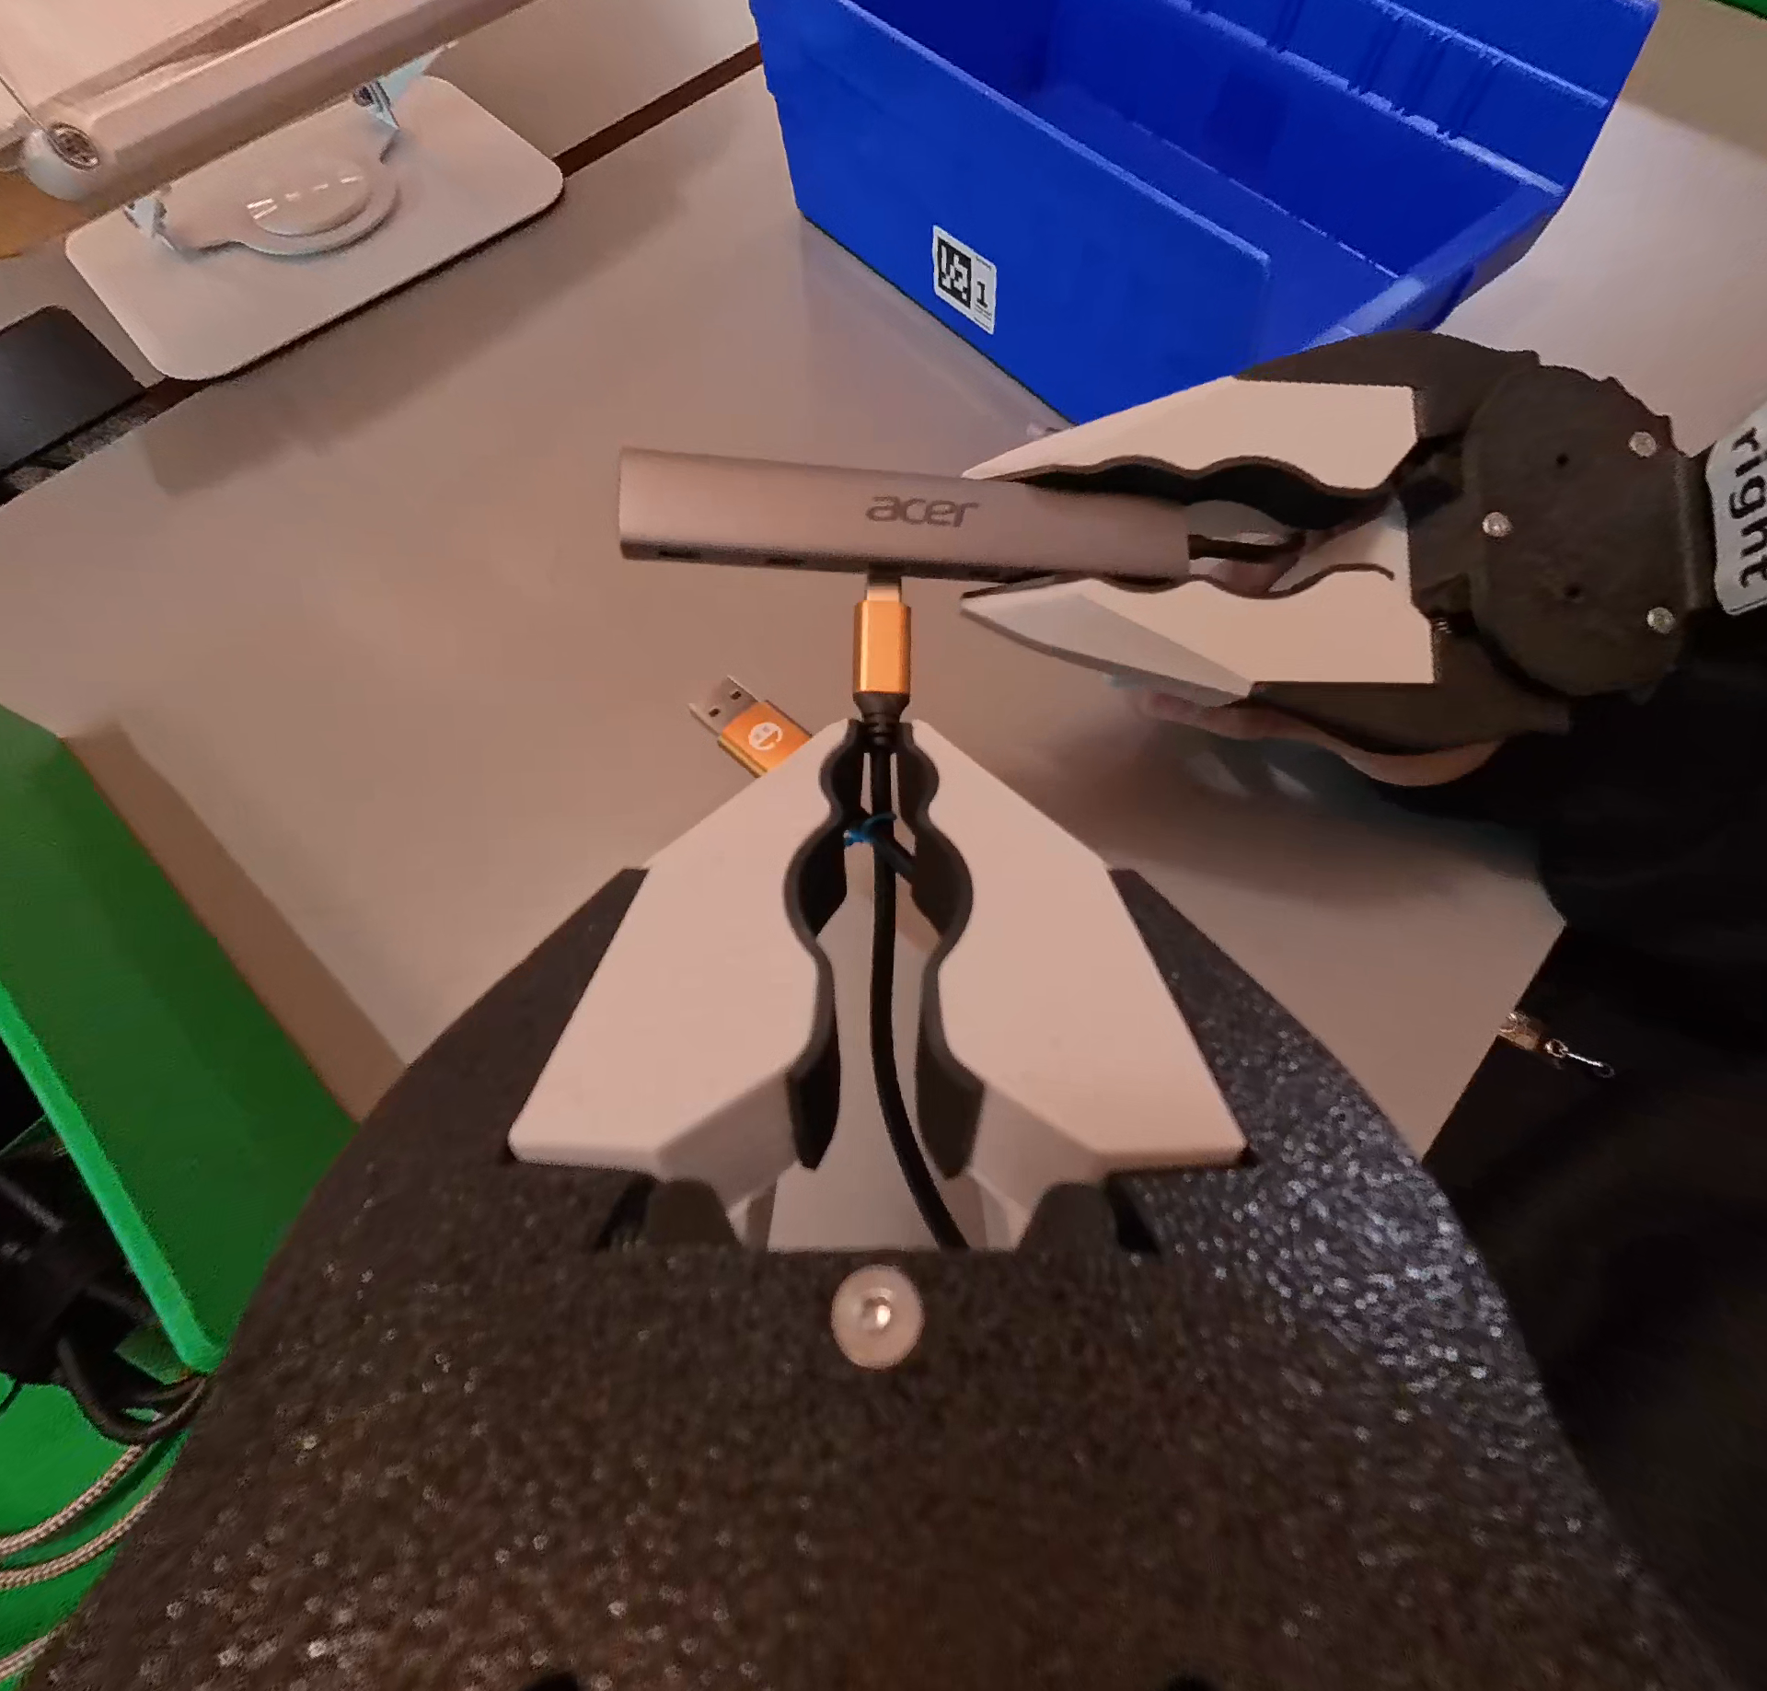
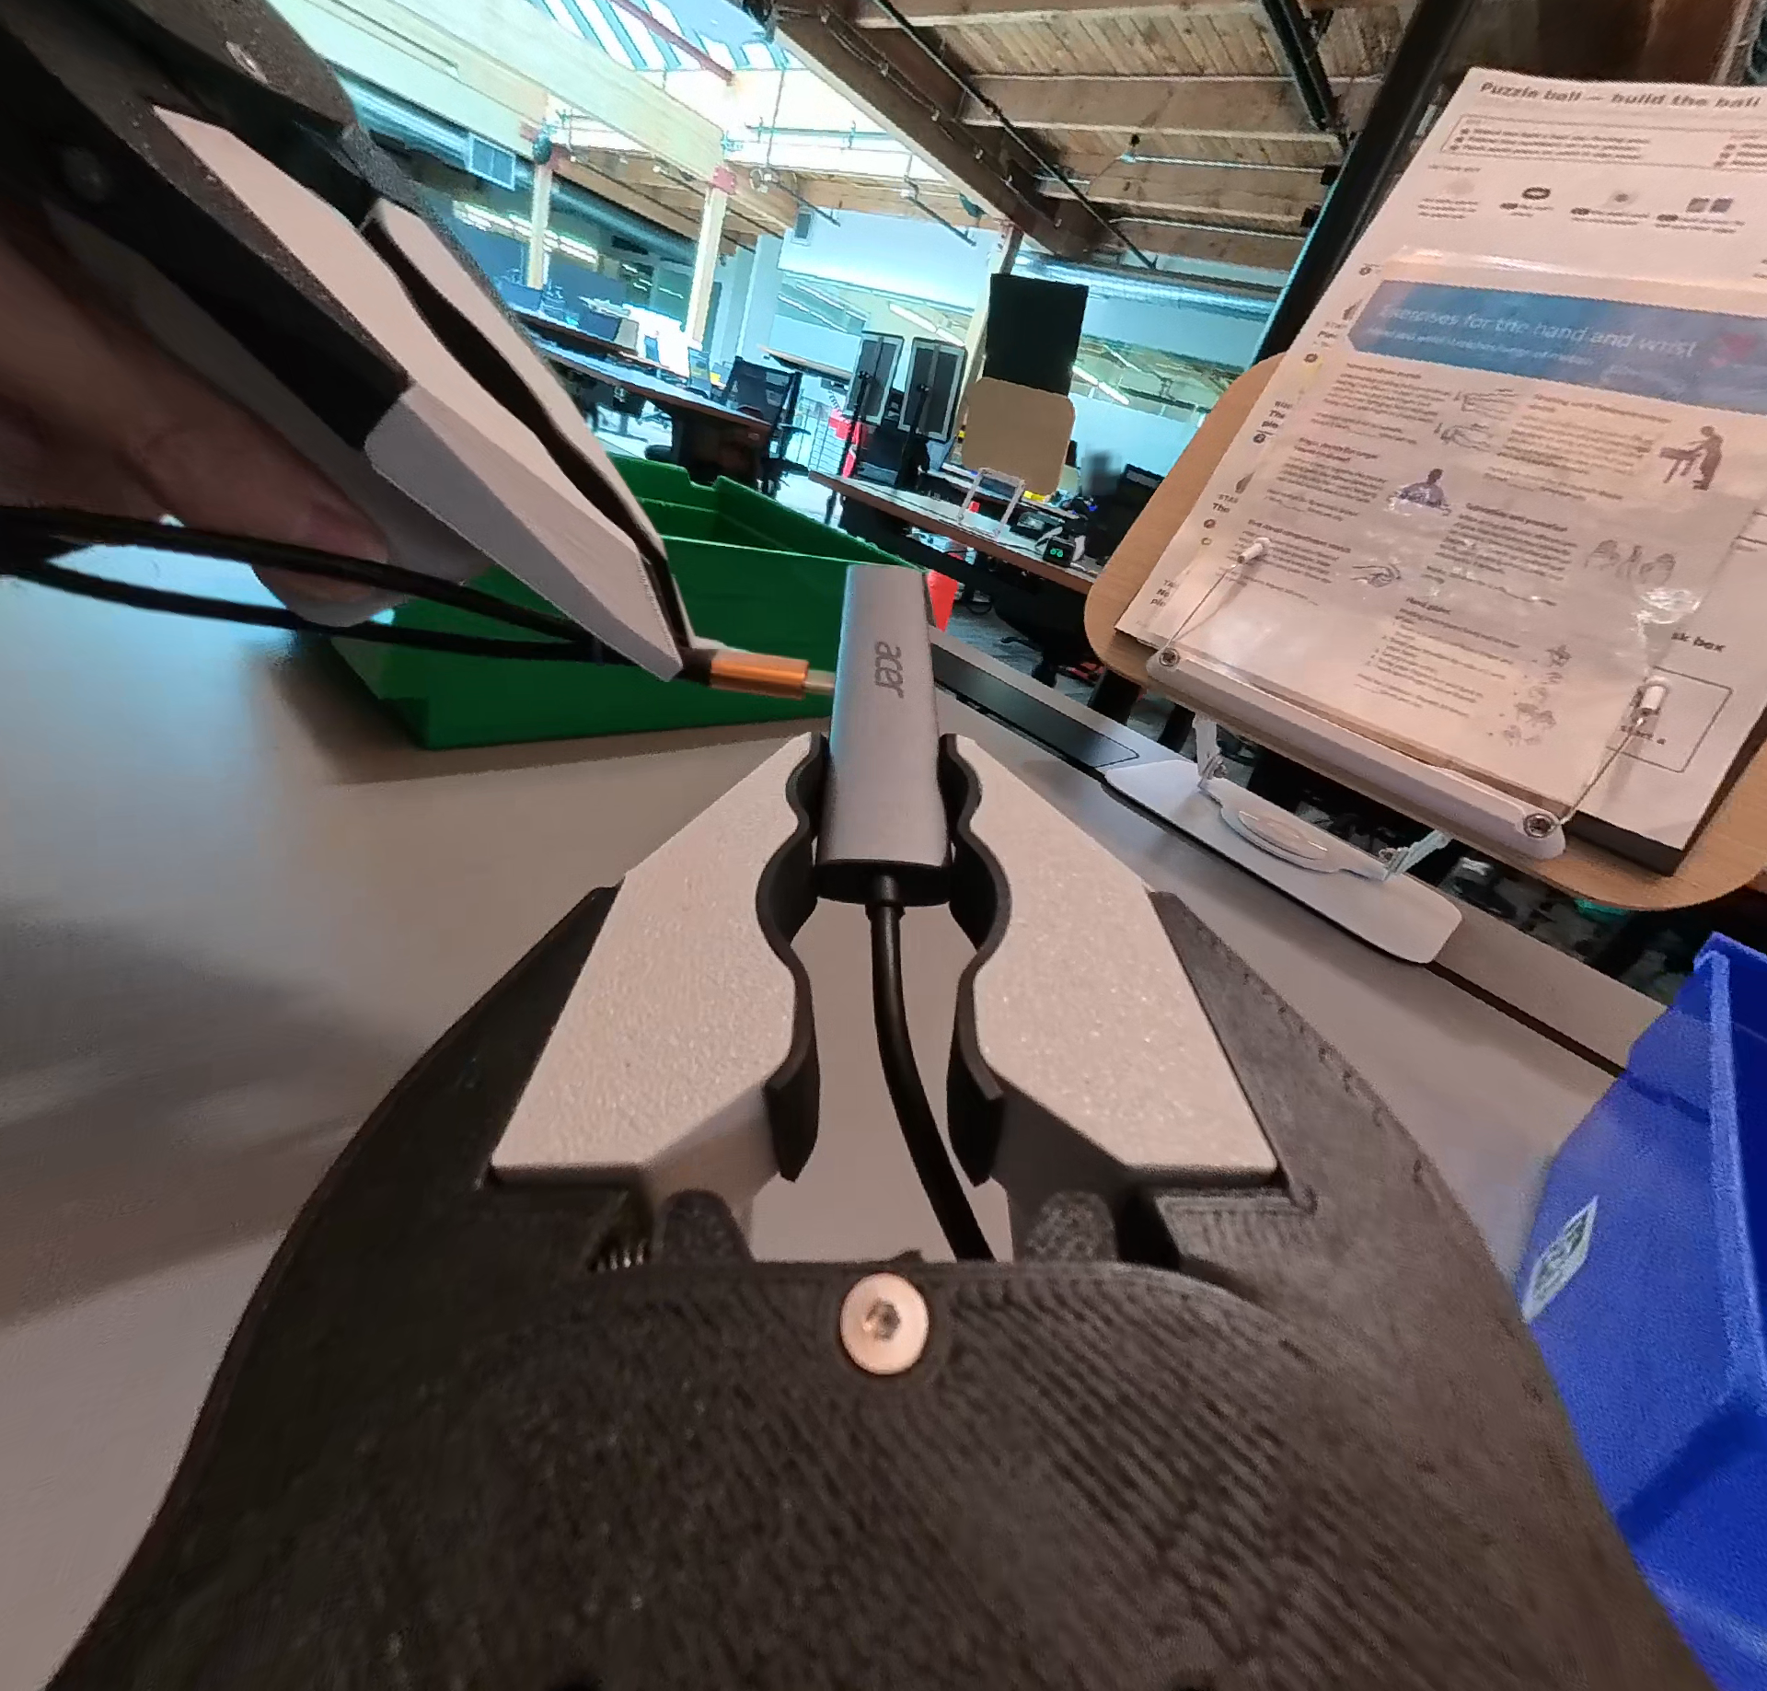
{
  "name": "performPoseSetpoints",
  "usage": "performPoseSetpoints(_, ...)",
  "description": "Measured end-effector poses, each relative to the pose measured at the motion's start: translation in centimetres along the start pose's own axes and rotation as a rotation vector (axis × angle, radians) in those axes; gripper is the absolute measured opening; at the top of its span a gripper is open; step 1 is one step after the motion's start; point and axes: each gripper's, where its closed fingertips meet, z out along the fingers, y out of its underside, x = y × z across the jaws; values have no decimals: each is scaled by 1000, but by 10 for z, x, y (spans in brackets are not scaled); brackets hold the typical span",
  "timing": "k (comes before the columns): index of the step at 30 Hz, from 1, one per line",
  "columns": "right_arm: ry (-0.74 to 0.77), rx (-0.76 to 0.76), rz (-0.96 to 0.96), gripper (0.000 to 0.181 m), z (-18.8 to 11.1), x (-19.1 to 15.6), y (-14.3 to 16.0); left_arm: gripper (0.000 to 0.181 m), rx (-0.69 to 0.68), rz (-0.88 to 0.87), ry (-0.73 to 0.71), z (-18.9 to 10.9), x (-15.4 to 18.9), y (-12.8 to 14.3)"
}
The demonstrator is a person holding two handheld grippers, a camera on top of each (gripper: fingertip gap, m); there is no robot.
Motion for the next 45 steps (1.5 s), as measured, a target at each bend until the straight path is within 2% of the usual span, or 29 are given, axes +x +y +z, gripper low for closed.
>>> performPoseSetpoints(27, -30, -25, -14, 22, 1, -5, 3, 4, 3, 35, -31, -1, -1, 1)
performPoseSetpoints(36, -39, -27, 42, 23, 0, -4, 3, 3, 110, 99, -92, -2, 0, -11)
performPoseSetpoints(40, -34, -33, 27, 23, 0, -5, 3, 4, 68, 155, -132, 6, 0, -3)
performPoseSetpoints(45, -5, -25, 35, 23, -1, -1, 2, 4, 147, 139, -120, 2, 1, -12)
